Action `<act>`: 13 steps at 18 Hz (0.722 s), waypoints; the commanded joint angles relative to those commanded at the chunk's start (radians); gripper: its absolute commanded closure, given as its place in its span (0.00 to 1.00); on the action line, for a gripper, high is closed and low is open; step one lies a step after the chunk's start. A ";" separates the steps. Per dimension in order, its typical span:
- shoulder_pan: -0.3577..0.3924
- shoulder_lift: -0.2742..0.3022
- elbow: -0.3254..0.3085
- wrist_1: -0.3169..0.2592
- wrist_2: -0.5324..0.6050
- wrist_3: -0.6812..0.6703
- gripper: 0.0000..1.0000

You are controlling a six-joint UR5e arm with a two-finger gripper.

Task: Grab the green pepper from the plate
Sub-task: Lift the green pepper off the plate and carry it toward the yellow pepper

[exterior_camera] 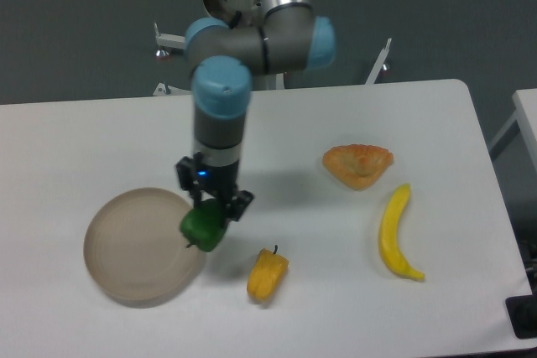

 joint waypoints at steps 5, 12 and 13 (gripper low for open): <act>0.031 -0.023 0.041 -0.025 0.057 0.078 0.76; 0.063 -0.017 0.034 -0.025 0.057 0.118 0.76; 0.063 -0.017 0.035 -0.025 0.057 0.121 0.76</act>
